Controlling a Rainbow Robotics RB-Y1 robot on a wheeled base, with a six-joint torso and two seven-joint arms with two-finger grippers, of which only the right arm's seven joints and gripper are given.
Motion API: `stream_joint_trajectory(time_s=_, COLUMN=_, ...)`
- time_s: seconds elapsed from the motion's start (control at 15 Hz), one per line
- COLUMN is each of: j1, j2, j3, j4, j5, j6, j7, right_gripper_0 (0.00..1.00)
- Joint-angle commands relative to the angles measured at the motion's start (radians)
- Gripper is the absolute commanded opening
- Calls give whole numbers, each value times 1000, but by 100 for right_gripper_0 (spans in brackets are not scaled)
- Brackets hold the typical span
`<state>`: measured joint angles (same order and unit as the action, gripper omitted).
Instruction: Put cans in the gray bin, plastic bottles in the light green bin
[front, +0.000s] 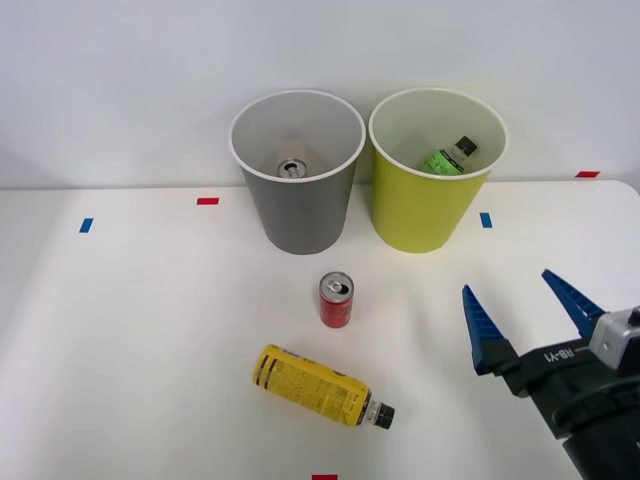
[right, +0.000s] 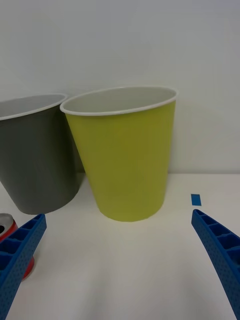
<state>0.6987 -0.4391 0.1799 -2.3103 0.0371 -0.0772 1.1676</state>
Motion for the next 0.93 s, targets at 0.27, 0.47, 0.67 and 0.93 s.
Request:
stream_joint_trajectory(time_s=0.27, j1=147, j2=108, j3=-10, j4=17, j5=6, j6=-1, j7=7, right_gripper_0=100)
stream_joint_trajectory(time_s=0.47, j1=194, j2=135, j3=-14, j4=17, j5=9, j6=-1, j7=11, right_gripper_0=100)
stream_joint_trajectory(time_s=0.67, j1=212, j2=138, j3=-26, j4=19, j5=10, j6=4, j7=17, right_gripper_0=100)
stream_joint_trajectory(time_s=0.93, j1=183, j2=226, j3=-36, j4=101, j5=36, j6=-45, j7=17, right_gripper_0=100)
